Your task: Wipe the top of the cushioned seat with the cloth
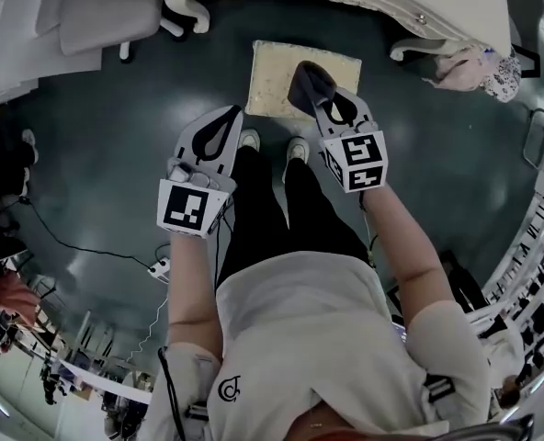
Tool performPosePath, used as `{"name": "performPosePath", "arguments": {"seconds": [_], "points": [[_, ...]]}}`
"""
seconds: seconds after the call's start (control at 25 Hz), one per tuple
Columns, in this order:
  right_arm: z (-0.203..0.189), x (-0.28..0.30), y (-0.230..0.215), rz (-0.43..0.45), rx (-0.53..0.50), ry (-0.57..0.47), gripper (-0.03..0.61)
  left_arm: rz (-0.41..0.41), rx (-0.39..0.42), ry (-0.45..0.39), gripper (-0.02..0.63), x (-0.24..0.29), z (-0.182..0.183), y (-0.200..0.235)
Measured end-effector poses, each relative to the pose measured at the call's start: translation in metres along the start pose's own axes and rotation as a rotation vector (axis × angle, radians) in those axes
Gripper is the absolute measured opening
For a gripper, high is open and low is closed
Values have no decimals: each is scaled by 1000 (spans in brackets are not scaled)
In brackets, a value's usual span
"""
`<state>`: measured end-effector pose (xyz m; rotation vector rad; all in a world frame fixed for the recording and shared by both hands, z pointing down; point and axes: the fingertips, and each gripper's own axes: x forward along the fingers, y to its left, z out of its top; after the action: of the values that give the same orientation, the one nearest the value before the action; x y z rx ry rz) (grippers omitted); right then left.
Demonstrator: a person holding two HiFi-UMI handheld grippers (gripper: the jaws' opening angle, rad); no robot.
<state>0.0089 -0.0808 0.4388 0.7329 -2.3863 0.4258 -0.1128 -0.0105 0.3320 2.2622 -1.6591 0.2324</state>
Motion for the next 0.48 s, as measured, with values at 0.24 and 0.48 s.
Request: {"name": "performPosePath", "arguments": {"seconds": [0.24, 0.48], "points": [[-42, 88, -8, -20, 18, 101, 77, -38, -50, 83, 12, 35, -65, 55], [-93, 163, -12, -27, 59, 173, 77, -78, -118, 161, 12, 56, -146, 86]]}}
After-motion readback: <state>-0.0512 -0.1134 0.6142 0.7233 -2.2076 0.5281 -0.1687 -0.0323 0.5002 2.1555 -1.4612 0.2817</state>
